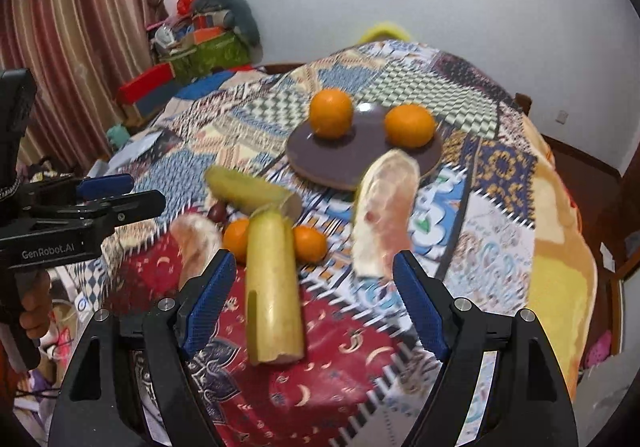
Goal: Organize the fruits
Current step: 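Grasp the peeled yellow banana with the right gripper while the left gripper approaches a pomelo segment, then lift the banana with the right gripper while the left gripper grasps the pink pomelo segment, then carry the banana and the pomelo segment over the dark plate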
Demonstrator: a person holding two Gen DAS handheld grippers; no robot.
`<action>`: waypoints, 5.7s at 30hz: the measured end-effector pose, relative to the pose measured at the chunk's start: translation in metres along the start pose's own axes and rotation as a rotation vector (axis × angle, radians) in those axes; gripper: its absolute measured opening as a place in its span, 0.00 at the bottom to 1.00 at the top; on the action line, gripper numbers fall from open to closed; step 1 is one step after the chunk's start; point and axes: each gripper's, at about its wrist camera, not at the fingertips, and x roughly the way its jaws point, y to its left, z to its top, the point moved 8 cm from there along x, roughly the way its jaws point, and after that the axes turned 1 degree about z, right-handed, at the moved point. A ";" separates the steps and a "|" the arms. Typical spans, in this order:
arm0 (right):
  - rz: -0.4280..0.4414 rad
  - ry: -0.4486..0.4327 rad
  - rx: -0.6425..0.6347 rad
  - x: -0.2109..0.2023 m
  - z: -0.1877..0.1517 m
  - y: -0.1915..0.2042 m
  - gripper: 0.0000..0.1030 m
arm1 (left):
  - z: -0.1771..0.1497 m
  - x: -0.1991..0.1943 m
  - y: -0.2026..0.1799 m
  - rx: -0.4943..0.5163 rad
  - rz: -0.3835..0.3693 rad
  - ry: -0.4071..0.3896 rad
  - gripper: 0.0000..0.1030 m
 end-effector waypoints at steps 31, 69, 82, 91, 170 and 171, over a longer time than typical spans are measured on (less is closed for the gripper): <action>0.094 0.070 0.019 0.001 -0.027 -0.005 0.32 | -0.044 0.045 -0.022 0.019 -0.070 0.162 0.65; 0.005 0.120 0.081 -0.001 -0.044 -0.059 0.34 | -0.029 0.067 0.011 -0.042 -0.075 0.157 0.52; 0.001 0.123 0.073 0.017 -0.037 -0.058 0.32 | -0.031 0.060 0.011 -0.050 -0.075 0.143 0.42; 0.008 0.031 0.104 -0.009 -0.019 -0.063 0.31 | -0.021 0.032 0.007 -0.035 -0.064 0.083 0.41; 0.075 -0.057 0.044 0.096 0.132 -0.076 0.35 | 0.155 0.117 -0.047 0.046 -0.156 -0.124 0.41; 0.074 -0.057 0.039 0.096 0.133 -0.077 0.35 | 0.155 0.118 -0.048 0.048 -0.157 -0.121 0.41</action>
